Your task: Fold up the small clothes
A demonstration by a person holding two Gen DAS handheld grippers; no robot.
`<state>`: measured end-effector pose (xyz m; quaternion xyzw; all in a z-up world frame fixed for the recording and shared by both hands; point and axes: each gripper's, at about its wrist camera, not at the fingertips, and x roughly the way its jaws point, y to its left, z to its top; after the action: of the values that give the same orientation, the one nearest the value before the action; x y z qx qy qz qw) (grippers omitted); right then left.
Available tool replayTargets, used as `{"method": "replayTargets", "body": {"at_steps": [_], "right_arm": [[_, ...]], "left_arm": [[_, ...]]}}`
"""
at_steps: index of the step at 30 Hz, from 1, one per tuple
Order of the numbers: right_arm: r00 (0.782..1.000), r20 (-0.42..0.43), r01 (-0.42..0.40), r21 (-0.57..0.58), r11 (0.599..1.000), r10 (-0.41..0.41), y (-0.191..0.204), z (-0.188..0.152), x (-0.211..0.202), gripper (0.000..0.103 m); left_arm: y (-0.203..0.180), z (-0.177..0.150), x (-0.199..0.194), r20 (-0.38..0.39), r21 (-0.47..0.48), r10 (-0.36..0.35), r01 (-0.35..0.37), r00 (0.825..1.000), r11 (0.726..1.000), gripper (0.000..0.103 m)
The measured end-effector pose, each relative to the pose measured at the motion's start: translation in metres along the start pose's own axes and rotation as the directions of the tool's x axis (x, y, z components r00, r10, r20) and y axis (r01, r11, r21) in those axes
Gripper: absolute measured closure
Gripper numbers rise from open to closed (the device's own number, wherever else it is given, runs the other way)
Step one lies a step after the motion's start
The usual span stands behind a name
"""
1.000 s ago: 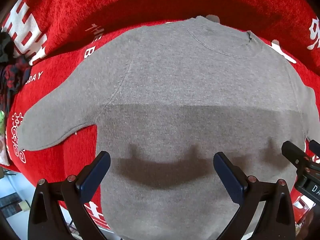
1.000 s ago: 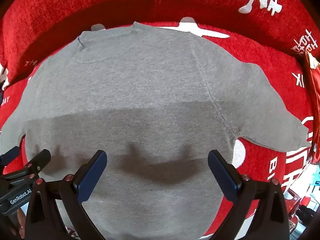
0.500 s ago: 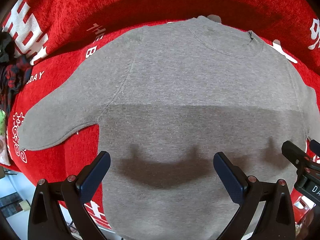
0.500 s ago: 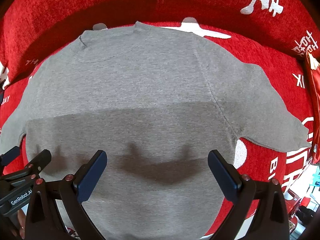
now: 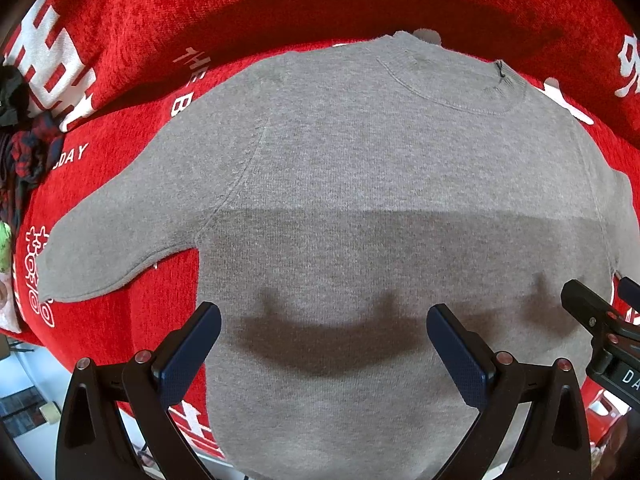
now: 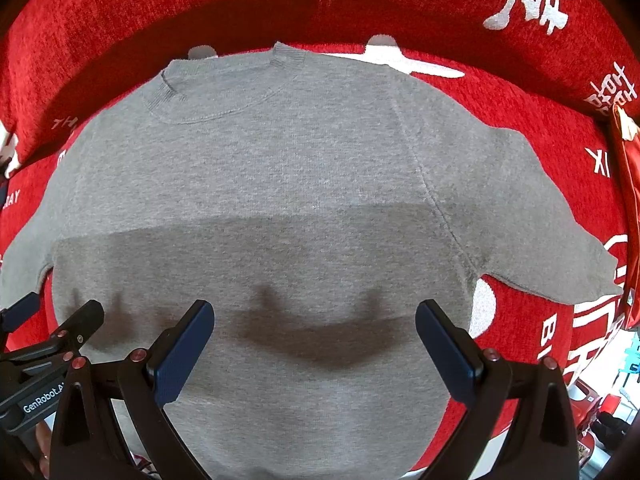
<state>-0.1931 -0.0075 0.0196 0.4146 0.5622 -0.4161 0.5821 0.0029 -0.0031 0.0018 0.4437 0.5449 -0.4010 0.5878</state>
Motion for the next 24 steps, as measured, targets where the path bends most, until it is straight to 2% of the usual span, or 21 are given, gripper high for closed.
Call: {"method": "replayTargets", "body": {"at_steps": [16,24], "right_arm": [[1.0,-0.011,-0.011,-0.001,1.0,0.01,-0.0013,0.0002,0.0018,0.002],[1.0,-0.009,-0.012,-0.001,1.0,0.012,0.002,0.0007,0.0008,0.002]], "left_arm": [[-0.001,-0.0001,0.001,-0.027,0.004,0.008,-0.008,1.0,1.0,0.0],[-0.0008,-0.0039,0.0016,-0.019,0.011,-0.033,0.033,0.999,0.999,0.0]]}}
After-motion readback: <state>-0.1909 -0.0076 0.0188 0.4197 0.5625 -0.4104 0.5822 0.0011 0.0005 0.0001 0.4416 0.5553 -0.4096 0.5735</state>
